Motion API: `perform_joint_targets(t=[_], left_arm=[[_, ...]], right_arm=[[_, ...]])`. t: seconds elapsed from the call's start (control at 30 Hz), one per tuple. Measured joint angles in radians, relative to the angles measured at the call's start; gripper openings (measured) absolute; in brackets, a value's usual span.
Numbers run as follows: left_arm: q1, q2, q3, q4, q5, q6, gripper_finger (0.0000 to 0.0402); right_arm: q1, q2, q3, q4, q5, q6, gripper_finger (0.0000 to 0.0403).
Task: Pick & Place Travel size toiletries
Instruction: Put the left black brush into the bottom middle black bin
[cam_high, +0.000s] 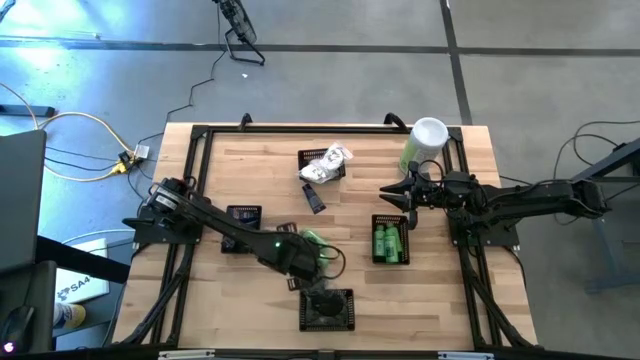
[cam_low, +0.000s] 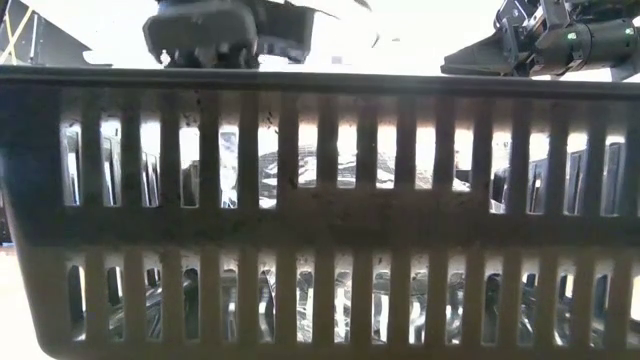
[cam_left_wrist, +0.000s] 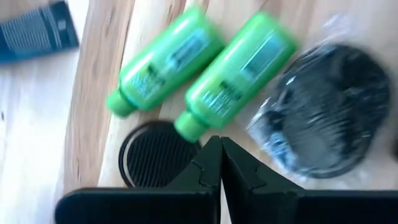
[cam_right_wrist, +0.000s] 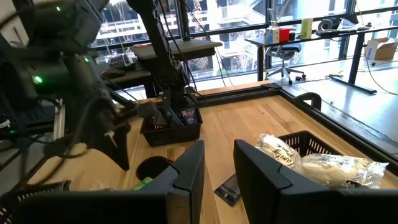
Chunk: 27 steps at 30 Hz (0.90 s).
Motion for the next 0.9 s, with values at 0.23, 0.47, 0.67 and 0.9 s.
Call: perform_joint_targets(t=[0.23, 0.47, 0.67, 0.9], left_arm=[[0.0, -0.003, 0.064, -0.138, -0.063, 0.006, 0.0], [0.039, -0.003, 0.058, -0.207, -0.054, 0.027, 0.0], [0.116, -0.004, 0.001, -0.123, -0.021, 0.097, 0.0], [0.15, -0.01, -0.055, -0.034, 0.051, 0.141, 0.0]], right_arm=[[0.0, 0.0, 0.0, 0.0, 0.0, 0.0, 0.0079], [0.0, 0.0, 0.0, 0.0, 0.0, 0.003, 0.0079], [0.0, 0.0, 0.0, 0.0, -0.025, 0.007, 0.0079], [0.0, 0.0, 0.0, 0.0, -0.027, 0.003, 0.0079]])
